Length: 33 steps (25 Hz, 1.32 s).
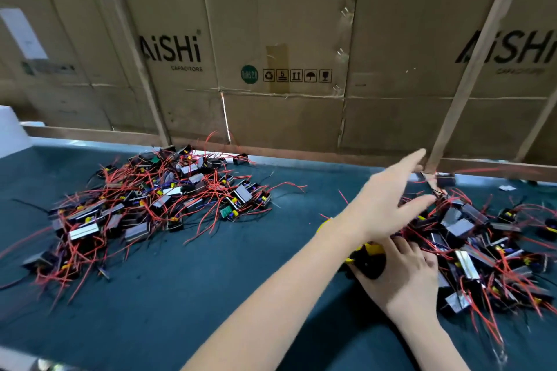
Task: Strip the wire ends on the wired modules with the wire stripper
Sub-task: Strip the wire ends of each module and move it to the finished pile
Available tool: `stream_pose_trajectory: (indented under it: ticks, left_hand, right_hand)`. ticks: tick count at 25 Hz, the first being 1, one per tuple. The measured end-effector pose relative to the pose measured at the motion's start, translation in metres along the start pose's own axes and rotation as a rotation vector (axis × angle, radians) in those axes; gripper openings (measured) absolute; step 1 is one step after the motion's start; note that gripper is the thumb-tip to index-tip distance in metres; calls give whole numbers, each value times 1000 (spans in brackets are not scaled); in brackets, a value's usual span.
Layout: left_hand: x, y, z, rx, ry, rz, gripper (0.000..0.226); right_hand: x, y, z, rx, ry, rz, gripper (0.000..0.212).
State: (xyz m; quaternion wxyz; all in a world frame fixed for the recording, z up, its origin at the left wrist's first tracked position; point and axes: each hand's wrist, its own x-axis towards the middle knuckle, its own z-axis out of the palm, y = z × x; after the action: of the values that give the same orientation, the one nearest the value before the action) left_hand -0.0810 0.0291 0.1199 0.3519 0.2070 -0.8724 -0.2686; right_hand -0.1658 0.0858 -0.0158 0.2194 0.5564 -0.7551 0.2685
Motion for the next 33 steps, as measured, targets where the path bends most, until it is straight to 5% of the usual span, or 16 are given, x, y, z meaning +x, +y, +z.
stream_pose_trajectory:
  ticks: [2,5,10,15,18,22,26,29,33]
  left_hand:
    - [-6,-5,-2,51,-61,16,65]
    - [-29,-47,-36,268,80,11,45]
    - [-68,-156,-140,680,417,-522,30]
    - [-117,-228,-186,944,337,-1028,34]
    - [-126,-232,-188,893,400,-961,26]
    - [-114,-193,-181,660,635,-562,19]
    - [-109,-138,-143,188,257,-256,21]
    - [-117,-138,-122,356,117,-208,22]
    - [-122,-168,-145,674,527,-418,30]
  right_hand:
    - [1,0,1,2,1,-2,52]
    - [0,1,4,-3,26,-12,58]
    - [1,0,6,10,14,-11,54]
    - [0,-1,5,18,18,1,53]
    - [0,-1,5,29,14,2,53]
    - [1,-1,5,13,1,7,55]
    - [1,-1,3,26,13,28,55]
    - [0,1,2,30,29,35,55]
    - [0,2,3,17,33,22,55]
